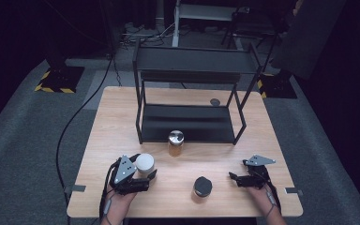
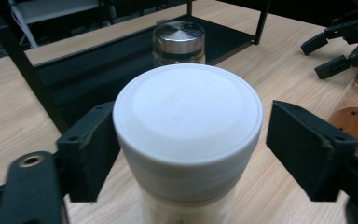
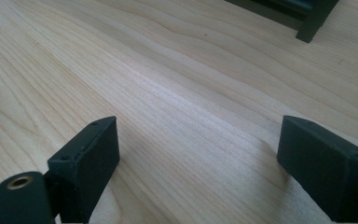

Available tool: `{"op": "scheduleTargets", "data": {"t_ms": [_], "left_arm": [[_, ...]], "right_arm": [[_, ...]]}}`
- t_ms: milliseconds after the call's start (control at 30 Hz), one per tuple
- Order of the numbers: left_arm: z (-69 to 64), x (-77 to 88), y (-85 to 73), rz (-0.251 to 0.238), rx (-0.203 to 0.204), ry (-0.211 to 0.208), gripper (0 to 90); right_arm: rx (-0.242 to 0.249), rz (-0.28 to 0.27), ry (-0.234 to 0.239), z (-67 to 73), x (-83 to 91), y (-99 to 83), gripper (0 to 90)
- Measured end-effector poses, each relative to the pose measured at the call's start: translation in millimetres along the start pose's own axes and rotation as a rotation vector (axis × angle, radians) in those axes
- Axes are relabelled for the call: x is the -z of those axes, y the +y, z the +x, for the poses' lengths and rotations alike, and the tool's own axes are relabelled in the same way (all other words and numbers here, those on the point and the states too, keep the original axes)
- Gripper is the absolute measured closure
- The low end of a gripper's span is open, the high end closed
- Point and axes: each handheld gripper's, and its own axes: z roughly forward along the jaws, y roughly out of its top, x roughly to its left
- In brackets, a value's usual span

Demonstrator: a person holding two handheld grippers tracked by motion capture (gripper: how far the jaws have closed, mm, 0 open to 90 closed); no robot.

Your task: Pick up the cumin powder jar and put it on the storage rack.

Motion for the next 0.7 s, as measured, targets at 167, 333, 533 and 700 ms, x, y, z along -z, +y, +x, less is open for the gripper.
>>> {"op": "scheduleTargets", "data": {"t_ms": [167,333,533,700], "left_arm": [[-0.6,-2.5,2.0,0.008,0.01,0.016,29.4],[-0.3,-2.2,5.8,0.023,0.009,0.02,32.8],[-3.5,-4.1,14.6,0.05,0.009,0.032,33.1],[-1.2,-5.7,21.1,0.054,0.029,0.019,33.2]], "right_arm": [[0.0,0.0,0.0,0.0,0.0,0.0,12.9],[-0.001,0.0,-0.001,0.1,0.0,0.0,12.9],[-0.001,0.0,-0.002,0.1,0.0,0.0,12.9],[-0.001,-0.001,-0.002,0.2,0.1,-0.1,13.0]]}}
